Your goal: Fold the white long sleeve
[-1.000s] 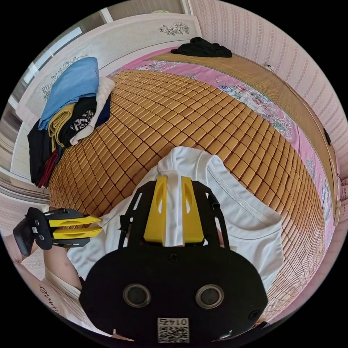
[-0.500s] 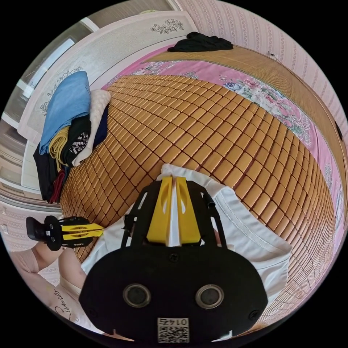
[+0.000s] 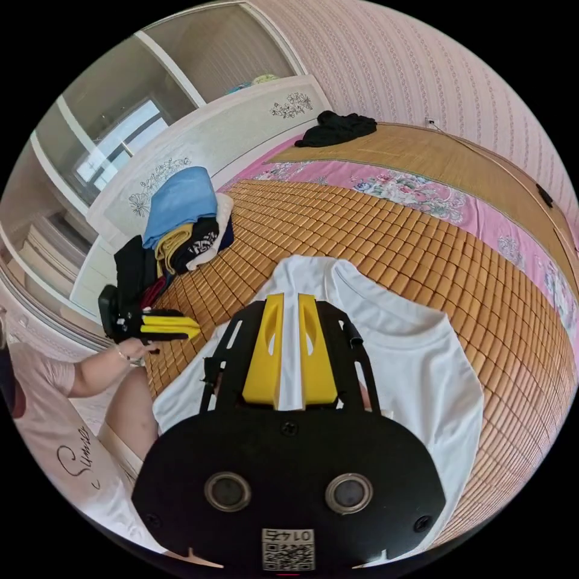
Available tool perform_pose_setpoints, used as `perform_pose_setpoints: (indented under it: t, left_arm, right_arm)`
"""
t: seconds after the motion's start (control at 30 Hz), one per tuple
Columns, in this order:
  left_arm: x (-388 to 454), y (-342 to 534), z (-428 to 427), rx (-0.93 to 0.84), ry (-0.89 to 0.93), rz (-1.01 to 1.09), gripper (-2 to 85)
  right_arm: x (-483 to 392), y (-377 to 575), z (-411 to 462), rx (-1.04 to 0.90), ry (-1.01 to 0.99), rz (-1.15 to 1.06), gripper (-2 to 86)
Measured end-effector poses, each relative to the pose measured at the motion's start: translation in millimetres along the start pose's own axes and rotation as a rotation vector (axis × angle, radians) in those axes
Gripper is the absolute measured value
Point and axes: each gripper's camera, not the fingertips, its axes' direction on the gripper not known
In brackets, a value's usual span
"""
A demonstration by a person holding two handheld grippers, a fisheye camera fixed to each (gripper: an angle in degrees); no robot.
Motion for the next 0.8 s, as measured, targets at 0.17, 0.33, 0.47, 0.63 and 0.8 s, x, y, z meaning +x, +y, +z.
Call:
perform_pose_setpoints:
  t: [0.17,0.33,0.47,0.63,0.8]
  left_arm:
    - [71,14,-9,-0.005,0.126,0.157,0.7]
    - [180,29,6,-0.078,0.33,0.305,2.4]
    - [261,19,19,-0.149,0.457,0.424,4.0]
    - [330,-17,31,-0.195,0.488,0.587,4.8]
    - [386,-72,60,-0.188,0.464,0.646,5.3]
  right_arm:
    - [-17,150,-57,-0.037,0.297,0.078,4.3]
    - [-22,295,-114,0.022,0.552,0.416,5.2]
    - [-8,391,-150,0.203,0.711,0.819,7.4]
    - [22,444,-167,0.221,0.891,1.063,9.3]
    - [49,488,-167,0.152,0.943,1.198,11.4]
